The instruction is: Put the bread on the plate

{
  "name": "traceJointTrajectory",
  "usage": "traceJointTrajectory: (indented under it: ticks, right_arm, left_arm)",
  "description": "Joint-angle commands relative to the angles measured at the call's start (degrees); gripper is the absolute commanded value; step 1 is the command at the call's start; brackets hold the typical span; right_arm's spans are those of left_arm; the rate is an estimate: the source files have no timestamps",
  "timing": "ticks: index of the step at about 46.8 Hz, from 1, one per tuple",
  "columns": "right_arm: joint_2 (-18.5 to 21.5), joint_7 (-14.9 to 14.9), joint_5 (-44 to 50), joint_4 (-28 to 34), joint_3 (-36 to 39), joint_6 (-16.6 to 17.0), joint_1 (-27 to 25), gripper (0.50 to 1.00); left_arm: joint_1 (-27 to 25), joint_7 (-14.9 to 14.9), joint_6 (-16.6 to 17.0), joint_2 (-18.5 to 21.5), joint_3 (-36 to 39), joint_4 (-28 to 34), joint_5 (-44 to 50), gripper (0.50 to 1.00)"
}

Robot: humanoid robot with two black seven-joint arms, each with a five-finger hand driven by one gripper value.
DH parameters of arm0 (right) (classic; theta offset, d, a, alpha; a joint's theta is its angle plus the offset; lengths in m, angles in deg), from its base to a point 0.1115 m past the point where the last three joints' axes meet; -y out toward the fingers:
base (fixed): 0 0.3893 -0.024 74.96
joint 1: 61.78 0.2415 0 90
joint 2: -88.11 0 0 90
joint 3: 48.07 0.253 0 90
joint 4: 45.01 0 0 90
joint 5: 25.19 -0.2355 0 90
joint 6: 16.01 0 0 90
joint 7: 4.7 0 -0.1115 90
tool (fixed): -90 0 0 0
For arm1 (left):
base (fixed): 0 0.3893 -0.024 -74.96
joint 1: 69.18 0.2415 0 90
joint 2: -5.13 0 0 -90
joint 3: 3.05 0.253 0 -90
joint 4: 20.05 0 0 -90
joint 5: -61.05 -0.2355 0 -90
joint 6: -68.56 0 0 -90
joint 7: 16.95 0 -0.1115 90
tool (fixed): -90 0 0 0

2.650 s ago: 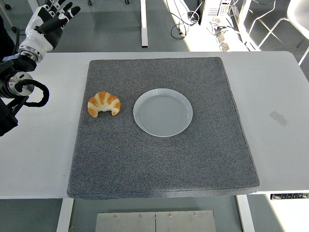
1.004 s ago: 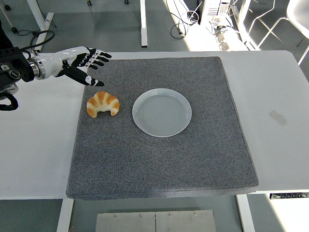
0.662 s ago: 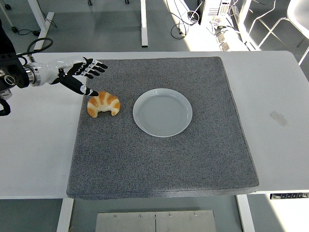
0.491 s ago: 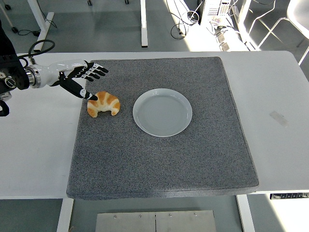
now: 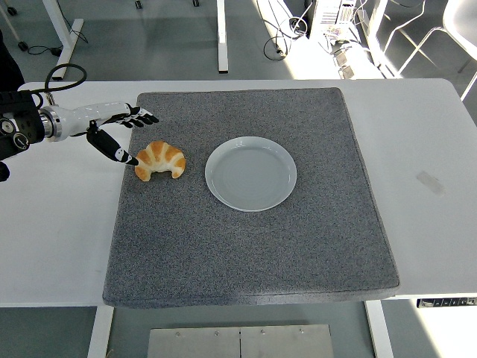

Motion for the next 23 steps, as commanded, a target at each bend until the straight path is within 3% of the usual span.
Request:
traceJointTrajectory:
  ticks: [1, 23]
  right_arm:
    - [0.0, 0.0, 0.0, 0.0, 0.0, 0.0, 0.0, 1.0]
    - [0.0, 0.0, 0.0, 0.0, 0.0, 0.0, 0.0, 1.0]
  left_arm:
    - [0.3, 0.0, 0.46, -0.64, -0.04, -0.32, -0.08, 0.924]
    - [2.59, 0.0, 1.69, -6.35, 0.05, -5.33, -0.17, 0.924]
